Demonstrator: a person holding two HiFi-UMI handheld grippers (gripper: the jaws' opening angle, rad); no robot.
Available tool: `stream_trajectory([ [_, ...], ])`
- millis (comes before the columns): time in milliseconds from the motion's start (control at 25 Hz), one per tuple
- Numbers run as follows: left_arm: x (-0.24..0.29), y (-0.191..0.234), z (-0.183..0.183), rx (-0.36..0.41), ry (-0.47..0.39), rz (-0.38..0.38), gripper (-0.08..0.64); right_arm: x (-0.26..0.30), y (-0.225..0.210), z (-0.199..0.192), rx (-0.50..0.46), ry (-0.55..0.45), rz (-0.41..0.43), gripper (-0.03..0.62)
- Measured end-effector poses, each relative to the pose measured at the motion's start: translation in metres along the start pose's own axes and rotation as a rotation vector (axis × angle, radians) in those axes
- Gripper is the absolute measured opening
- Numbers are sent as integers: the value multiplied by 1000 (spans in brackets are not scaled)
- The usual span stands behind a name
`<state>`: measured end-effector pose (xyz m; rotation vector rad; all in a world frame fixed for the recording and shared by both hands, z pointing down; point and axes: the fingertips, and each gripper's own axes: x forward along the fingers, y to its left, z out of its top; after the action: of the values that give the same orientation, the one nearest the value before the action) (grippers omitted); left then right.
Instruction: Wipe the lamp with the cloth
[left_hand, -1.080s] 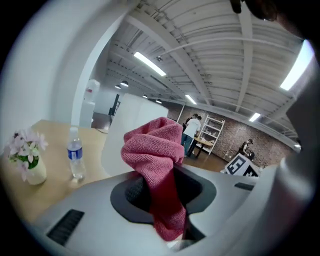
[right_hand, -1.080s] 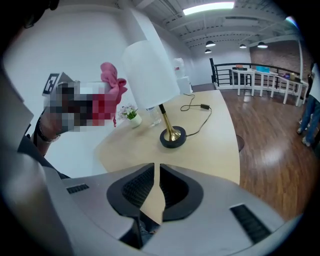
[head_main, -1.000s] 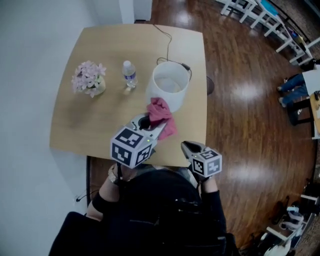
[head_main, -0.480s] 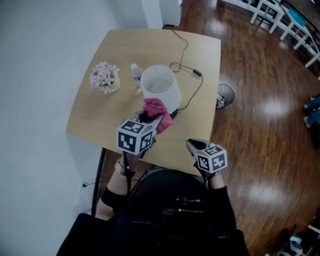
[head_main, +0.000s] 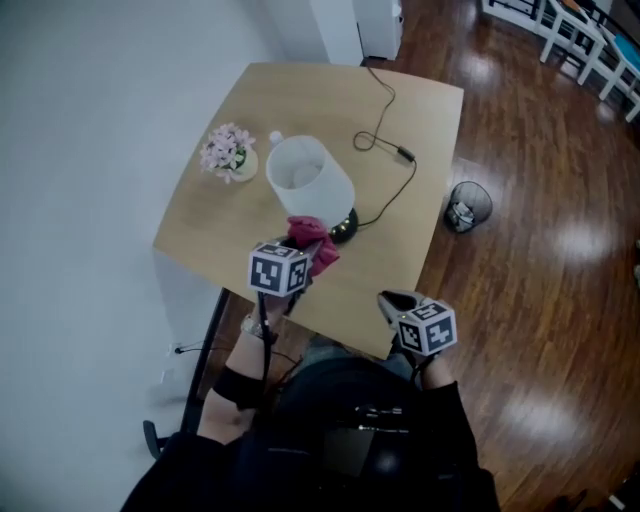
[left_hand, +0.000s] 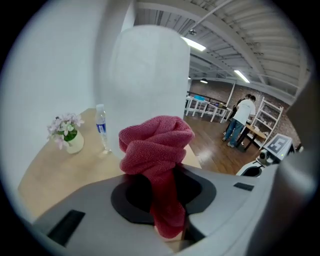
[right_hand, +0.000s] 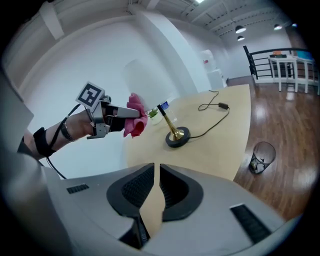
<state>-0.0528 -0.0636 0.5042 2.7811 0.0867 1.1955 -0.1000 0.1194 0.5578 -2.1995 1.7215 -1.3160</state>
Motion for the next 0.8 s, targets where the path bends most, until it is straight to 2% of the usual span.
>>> stream_trajectory([
  [160,29,-15,-33,-35,104,-28,103,-7,-10,-21,20,55,15,40],
  [240,33,-31,-42,-35,118,-61,103,-8,-16,-27,21,77,7,40],
  [320,18,-55,-34,-19,70,-94,103,-11,-22,-28,28,86,-12,40],
  [440,-22,-83,3,67,-54,-119,103,-17,-26,-20,44,82,-45,40],
  [520,-46,-88,36,100,-149,-125,103,-19,-23,-11,30,75,-58,40],
  [640,-62,-84,89,111,-278,-131,103,-15,-29,-1,-23,90,-91,40],
  [800,-61,-79,118,90,-321,-117,103,-15,-30,-2,-31,120,-74,40],
])
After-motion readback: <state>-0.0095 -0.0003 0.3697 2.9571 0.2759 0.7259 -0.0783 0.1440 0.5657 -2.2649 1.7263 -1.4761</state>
